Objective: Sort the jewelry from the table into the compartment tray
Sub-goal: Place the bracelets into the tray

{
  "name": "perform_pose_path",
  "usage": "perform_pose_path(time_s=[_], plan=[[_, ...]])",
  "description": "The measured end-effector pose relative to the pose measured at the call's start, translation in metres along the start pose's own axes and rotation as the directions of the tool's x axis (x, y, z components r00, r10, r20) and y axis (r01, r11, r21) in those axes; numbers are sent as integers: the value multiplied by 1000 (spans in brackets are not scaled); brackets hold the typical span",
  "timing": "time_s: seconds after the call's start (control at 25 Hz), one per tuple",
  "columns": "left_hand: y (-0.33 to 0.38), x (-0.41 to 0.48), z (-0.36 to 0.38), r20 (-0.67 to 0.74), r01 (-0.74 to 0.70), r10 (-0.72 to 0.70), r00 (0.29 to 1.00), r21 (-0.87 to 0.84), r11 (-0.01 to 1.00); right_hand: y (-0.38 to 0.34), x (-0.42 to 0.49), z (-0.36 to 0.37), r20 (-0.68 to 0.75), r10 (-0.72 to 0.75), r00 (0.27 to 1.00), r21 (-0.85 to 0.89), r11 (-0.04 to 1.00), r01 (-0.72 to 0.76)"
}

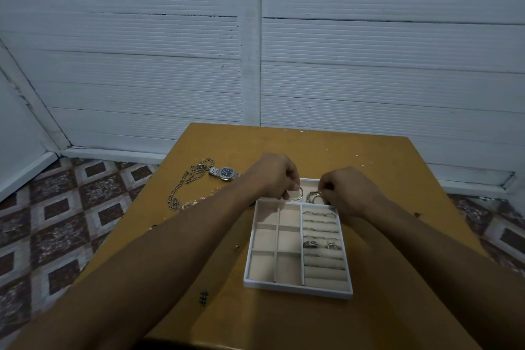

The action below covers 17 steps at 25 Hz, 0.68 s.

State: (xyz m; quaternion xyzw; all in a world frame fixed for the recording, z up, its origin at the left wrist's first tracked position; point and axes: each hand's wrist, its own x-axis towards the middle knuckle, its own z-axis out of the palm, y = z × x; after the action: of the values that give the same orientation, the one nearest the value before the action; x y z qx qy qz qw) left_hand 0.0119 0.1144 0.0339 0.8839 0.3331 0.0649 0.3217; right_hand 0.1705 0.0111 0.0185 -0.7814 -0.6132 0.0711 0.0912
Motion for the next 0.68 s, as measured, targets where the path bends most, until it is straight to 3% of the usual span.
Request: perform_pose_path(time_s=[0.28,0.68], plan=[[14,17,19,-28,11,-11,1000,21,1000,24,-13,-6,-159,58,985,202,979,-25],[28,27,32,-33,-36,40,999,108,993,54,-36,-7,-159,120,980,231,970,-81]])
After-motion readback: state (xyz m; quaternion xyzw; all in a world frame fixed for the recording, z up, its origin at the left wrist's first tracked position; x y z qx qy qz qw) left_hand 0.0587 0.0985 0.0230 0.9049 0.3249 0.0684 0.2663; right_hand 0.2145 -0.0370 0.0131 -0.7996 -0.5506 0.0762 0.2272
